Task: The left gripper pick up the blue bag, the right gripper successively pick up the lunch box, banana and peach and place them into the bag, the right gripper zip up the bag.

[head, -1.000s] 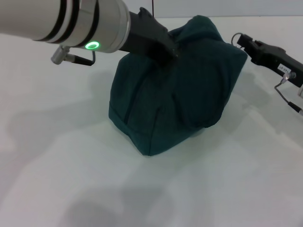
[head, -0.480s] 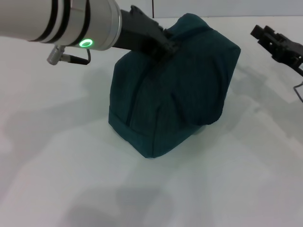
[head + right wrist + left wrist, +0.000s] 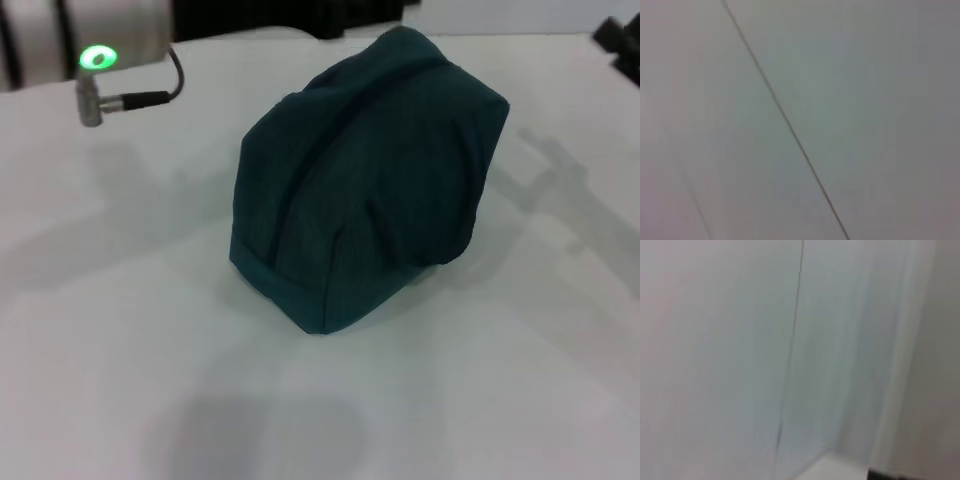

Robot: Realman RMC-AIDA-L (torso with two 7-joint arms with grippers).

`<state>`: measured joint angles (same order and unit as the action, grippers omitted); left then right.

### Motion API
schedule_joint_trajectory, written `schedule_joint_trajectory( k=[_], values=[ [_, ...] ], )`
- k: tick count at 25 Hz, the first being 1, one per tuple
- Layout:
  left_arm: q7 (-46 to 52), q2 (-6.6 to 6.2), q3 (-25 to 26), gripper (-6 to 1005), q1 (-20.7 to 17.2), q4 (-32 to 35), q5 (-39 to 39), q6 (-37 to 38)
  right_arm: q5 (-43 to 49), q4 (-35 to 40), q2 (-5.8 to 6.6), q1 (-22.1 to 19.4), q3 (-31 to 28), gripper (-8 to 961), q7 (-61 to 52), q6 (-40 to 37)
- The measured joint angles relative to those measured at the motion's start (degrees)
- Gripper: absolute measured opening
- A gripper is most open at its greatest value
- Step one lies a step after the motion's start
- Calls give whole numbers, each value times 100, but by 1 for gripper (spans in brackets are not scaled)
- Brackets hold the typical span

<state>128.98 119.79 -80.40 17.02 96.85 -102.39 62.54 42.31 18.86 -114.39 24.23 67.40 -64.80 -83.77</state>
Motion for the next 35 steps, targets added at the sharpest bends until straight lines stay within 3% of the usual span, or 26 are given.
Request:
schedule_joint_trajectory(
  k=[3, 5, 9, 13, 17, 24, 28, 35],
  values=[
    [-1628, -11, 457, 661, -128, -1076, 1805, 276, 26, 95, 151, -185, -39, 775, 84, -728],
    [-2606, -19, 831, 740, -185, -1766, 2492, 696, 120, 118, 263, -271, -14, 832, 294, -1271],
    [-4125, -27, 1802, 812, -215, -3222, 2926, 1928, 798, 124, 440, -336, -25, 883, 918, -2208],
    [-5637, -39, 2767, 885, -294, -4657, 2929, 3094, 1647, 127, 497, -394, -25, 877, 1493, -2616],
    [-6742, -47, 2991, 884, -639, -5439, 2618, 3407, 2419, 95, 442, -532, -26, 874, 1990, -2478],
    [-8178, -29, 2975, 883, -1092, -6602, 2293, 3340, 3138, 6, 125, -899, -22, 875, 2615, -1478],
    [-8223, -44, 2975, 881, -1163, -6861, 1843, 3236, 3303, -114, 33, -977, -4, 875, 2789, -1052],
    [-8026, -49, 2964, 877, -1235, -6897, 1299, 3163, 3515, -176, -5, -962, 20, 874, 2809, -629]
  ],
)
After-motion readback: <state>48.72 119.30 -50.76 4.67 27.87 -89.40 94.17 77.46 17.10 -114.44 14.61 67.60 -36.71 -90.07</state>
